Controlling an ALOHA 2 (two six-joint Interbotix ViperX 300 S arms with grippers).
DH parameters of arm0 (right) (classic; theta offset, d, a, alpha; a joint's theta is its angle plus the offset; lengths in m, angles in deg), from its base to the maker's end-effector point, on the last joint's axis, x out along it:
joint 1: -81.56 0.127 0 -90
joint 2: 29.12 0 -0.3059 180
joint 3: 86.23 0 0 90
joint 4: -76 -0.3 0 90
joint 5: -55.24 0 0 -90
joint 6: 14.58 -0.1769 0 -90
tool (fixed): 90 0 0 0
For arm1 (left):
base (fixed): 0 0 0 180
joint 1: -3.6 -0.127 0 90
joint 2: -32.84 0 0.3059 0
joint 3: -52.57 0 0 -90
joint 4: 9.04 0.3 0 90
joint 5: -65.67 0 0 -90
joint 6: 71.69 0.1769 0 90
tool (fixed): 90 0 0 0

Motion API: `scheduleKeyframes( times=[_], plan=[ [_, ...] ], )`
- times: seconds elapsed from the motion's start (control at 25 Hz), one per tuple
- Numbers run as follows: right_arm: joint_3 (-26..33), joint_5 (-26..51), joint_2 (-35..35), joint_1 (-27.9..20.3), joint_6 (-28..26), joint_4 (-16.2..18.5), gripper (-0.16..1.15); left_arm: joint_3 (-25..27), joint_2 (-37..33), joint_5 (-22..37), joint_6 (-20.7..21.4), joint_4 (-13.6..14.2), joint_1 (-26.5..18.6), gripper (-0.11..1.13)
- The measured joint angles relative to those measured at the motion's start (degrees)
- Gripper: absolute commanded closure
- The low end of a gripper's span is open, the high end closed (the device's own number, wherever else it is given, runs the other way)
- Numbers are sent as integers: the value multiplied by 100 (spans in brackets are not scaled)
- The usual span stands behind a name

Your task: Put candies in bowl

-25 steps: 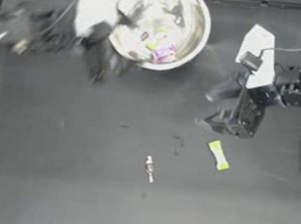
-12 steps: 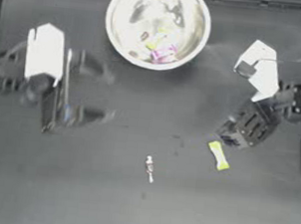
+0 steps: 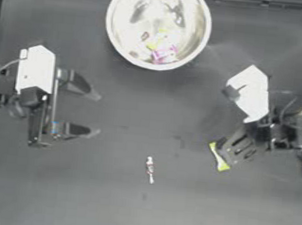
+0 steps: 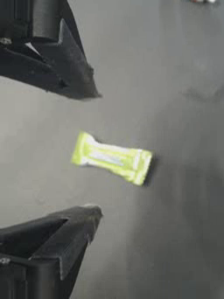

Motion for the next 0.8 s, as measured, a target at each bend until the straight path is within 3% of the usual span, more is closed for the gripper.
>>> scheduleKeyframes(
  times=[0.44,0.8],
  plan=[
    [167,-123,817,149,-861,26,-1,264,-264,-176,0,-62,53,2],
    [483,62,1424,299,-1151,44,-1,369,-264,-237,0,-62,53,2]
  ],
)
